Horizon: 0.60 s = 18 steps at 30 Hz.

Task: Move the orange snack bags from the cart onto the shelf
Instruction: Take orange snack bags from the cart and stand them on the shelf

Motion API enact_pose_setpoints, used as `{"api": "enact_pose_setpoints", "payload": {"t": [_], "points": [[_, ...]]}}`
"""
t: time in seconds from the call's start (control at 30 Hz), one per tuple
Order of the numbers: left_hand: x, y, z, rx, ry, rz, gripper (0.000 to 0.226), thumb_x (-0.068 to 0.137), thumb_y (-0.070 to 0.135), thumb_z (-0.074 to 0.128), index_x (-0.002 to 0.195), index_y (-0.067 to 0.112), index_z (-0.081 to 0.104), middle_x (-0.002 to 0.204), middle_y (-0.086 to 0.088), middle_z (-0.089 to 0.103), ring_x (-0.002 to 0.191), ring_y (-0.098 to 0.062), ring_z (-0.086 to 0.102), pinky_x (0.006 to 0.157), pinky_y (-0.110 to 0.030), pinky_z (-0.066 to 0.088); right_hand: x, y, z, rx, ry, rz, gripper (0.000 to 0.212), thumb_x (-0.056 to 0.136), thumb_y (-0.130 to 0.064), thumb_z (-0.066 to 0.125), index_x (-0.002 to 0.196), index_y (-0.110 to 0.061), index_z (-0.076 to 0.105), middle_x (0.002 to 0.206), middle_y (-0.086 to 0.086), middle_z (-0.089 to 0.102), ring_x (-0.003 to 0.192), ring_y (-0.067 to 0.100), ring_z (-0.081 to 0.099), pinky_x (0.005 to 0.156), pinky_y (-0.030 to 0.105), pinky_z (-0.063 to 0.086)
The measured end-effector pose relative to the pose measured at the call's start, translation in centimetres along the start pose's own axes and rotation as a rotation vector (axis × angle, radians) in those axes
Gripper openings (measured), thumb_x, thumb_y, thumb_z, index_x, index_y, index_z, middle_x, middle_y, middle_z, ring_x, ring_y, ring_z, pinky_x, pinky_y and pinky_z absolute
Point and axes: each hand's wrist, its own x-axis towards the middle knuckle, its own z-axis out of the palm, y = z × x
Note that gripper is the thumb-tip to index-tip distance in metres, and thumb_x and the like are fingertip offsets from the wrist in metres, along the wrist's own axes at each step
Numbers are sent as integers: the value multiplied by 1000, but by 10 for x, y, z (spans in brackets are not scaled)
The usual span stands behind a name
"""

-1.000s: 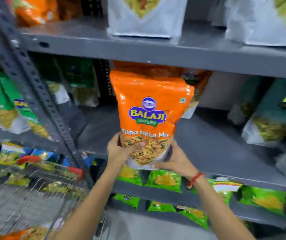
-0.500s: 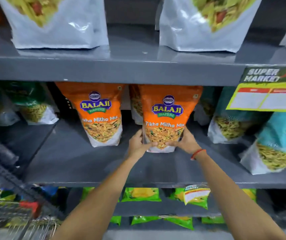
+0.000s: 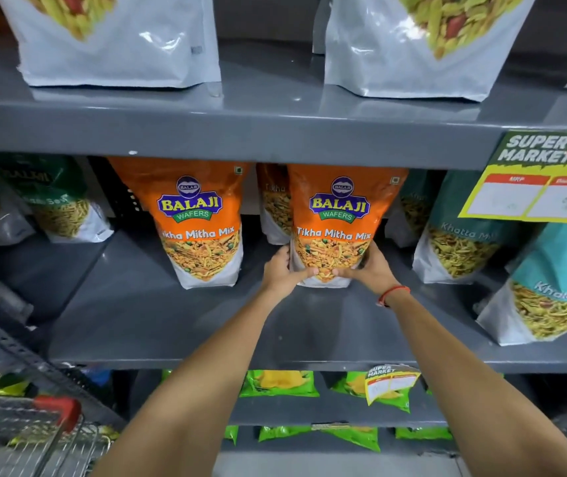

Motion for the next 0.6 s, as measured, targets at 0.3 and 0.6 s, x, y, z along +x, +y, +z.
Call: {"api": "enact_pose_setpoints", "payload": {"t": [0.3, 0.6], "points": [[-81, -22, -84, 7, 122, 19, 39, 79, 17, 72, 115, 4, 61, 116, -15, 67, 110, -23, 62, 79, -8, 42, -88, -32, 77, 65, 570, -80, 68, 71, -16, 79, 129, -7, 46, 126, 18, 51, 114, 30, 52, 87, 28, 44], [-247, -105, -247, -76, 523, -145, 23, 80, 7, 69, 102, 3, 64, 98, -12, 69, 81, -8, 65, 77, -20, 49, -195, -118, 282, -61, -188, -411, 30, 75, -14, 75, 103, -7, 64, 102, 15, 63, 93, 27, 61, 78, 26, 49]]}}
